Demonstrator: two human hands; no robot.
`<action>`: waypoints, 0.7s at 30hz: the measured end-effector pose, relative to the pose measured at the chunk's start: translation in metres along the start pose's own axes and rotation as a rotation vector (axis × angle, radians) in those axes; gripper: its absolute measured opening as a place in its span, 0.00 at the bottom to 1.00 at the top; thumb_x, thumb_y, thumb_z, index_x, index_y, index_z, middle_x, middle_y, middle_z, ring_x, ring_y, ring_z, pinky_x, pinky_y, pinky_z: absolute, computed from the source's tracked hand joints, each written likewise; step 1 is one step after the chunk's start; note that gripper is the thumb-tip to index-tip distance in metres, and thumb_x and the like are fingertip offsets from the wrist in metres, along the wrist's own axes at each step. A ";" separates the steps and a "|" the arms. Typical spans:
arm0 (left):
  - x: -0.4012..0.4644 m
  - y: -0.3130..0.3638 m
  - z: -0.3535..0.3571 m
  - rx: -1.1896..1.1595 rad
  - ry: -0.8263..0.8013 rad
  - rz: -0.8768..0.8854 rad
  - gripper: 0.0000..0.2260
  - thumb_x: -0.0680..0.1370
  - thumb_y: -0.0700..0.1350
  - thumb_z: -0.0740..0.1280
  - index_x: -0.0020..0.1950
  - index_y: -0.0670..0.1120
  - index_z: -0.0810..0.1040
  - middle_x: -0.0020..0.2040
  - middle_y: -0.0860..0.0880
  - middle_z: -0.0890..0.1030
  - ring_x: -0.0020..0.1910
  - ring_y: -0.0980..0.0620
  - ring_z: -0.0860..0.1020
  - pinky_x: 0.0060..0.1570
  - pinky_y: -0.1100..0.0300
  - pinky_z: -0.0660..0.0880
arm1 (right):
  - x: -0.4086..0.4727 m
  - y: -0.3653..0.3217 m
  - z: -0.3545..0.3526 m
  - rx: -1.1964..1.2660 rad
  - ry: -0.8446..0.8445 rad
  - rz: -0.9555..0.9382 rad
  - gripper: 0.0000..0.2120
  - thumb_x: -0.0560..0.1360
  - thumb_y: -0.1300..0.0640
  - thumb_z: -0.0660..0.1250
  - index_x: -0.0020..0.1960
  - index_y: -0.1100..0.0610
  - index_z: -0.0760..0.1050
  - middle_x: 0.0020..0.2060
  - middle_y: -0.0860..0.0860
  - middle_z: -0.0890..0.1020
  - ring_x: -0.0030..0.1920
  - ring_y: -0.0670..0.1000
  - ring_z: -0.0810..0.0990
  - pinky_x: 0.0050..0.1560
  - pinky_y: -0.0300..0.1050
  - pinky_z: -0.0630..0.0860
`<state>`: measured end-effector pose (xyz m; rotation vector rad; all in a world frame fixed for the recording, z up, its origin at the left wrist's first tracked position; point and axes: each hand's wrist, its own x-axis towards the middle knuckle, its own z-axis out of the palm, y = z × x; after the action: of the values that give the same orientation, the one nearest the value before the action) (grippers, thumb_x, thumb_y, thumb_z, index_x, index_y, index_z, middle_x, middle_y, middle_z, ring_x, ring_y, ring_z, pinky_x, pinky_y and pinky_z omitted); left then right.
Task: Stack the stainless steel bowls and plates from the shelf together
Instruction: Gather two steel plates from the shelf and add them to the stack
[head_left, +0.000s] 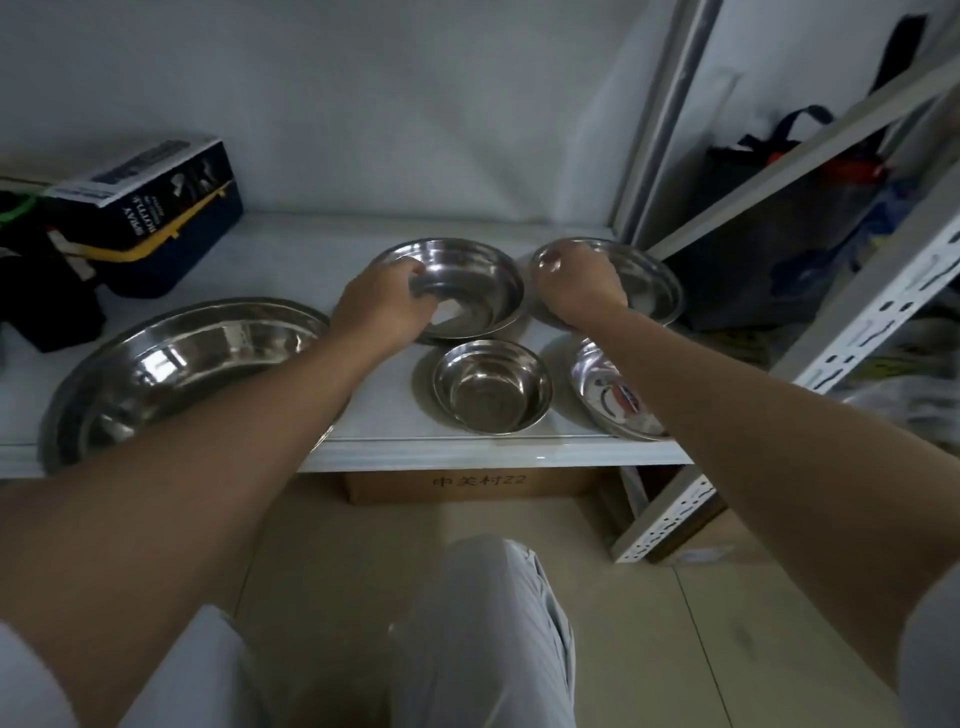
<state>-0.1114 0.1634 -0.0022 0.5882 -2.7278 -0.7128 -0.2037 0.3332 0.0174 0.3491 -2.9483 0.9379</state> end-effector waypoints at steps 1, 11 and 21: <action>0.002 0.003 0.006 -0.001 -0.005 0.014 0.19 0.76 0.50 0.62 0.66 0.50 0.75 0.67 0.44 0.76 0.64 0.39 0.74 0.59 0.51 0.72 | 0.004 0.010 -0.002 -0.001 0.000 0.029 0.16 0.75 0.50 0.61 0.58 0.54 0.78 0.57 0.57 0.81 0.60 0.60 0.78 0.57 0.52 0.76; 0.033 0.006 0.041 0.008 -0.099 0.019 0.22 0.75 0.49 0.63 0.68 0.49 0.74 0.68 0.44 0.76 0.68 0.42 0.71 0.66 0.52 0.68 | 0.040 0.046 0.021 -0.144 -0.090 0.086 0.14 0.70 0.59 0.64 0.55 0.57 0.79 0.55 0.56 0.81 0.58 0.59 0.79 0.59 0.56 0.77; 0.050 0.003 0.049 -0.015 -0.122 0.010 0.22 0.75 0.49 0.63 0.69 0.50 0.72 0.66 0.46 0.77 0.64 0.45 0.75 0.59 0.56 0.69 | 0.062 0.055 0.042 -0.303 -0.105 0.060 0.17 0.74 0.64 0.64 0.62 0.59 0.75 0.61 0.58 0.78 0.59 0.60 0.79 0.57 0.55 0.77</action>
<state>-0.1732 0.1639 -0.0351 0.5445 -2.8314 -0.7911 -0.2750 0.3404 -0.0421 0.3071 -3.1466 0.4768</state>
